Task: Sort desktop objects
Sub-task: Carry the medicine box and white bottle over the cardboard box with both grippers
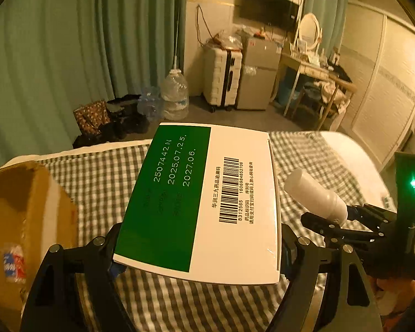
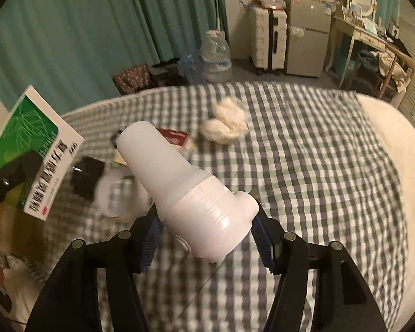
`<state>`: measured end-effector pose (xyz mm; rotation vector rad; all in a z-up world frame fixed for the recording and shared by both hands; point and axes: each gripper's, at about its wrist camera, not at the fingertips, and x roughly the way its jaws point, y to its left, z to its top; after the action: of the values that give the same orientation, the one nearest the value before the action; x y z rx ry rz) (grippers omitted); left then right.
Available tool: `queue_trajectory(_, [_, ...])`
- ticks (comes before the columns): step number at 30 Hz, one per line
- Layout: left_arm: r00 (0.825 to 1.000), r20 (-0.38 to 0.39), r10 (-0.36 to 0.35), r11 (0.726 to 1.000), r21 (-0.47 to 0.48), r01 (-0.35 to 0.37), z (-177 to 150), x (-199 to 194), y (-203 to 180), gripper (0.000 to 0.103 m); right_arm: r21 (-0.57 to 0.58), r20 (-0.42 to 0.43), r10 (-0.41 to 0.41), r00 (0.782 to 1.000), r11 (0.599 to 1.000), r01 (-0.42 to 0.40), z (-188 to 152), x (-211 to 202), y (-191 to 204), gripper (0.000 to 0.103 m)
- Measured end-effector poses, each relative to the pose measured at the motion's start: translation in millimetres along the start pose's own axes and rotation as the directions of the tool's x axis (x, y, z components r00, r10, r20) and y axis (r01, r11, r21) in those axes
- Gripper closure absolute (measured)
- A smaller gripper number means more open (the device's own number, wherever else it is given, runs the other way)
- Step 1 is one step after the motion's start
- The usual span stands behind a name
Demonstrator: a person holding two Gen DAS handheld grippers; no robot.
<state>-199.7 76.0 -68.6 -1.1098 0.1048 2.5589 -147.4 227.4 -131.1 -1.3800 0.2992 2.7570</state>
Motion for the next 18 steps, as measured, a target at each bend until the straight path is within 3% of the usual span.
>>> queue_trajectory(9, [0.998, 0.056, 0.024, 0.997, -0.080, -0.019, 3, -85, 14, 0.020, -0.103, 0.127, 0.007, 0.992, 0.995, 0.007, 1, -87, 65, 0.043])
queue_trajectory(18, [0.991, 0.125, 0.052, 0.994, -0.105, -0.039, -11, -143, 35, 0.020, -0.117, 0.200, -0.006, 0.980, 0.993, 0.030, -2, -133, 95, 0.043])
